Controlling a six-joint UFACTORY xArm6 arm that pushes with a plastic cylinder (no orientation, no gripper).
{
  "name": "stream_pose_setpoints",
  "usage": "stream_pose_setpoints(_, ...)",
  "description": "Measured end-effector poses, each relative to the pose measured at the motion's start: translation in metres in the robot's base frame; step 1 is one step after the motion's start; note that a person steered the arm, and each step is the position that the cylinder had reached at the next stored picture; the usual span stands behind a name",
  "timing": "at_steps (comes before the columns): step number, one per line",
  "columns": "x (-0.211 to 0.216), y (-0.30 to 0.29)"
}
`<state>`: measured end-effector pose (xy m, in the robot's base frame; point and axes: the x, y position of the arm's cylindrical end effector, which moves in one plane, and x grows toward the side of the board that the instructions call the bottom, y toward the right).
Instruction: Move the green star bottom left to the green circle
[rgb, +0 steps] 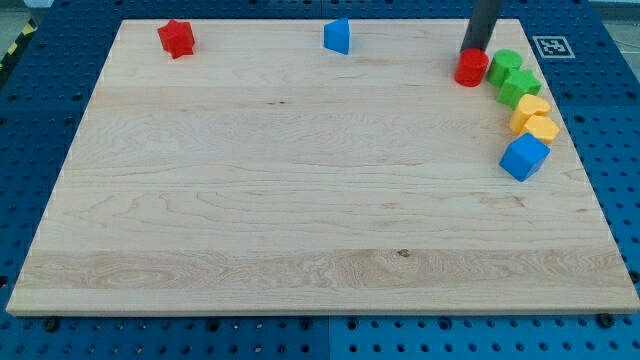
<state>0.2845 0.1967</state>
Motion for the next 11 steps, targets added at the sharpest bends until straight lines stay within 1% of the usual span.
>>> stream_pose_setpoints(1,0.021,-0.02)
stream_pose_setpoints(2,0.029,-0.025)
stream_pose_setpoints(3,0.029,-0.008)
stream_pose_setpoints(5,0.071,-0.003)
stream_pose_setpoints(6,0.096,-0.01)
stream_pose_setpoints(7,0.109,-0.042)
stream_pose_setpoints(8,0.109,-0.043)
stream_pose_setpoints(9,0.084,-0.045)
stream_pose_setpoints(10,0.036,-0.073)
stream_pose_setpoints(11,-0.022,-0.063)
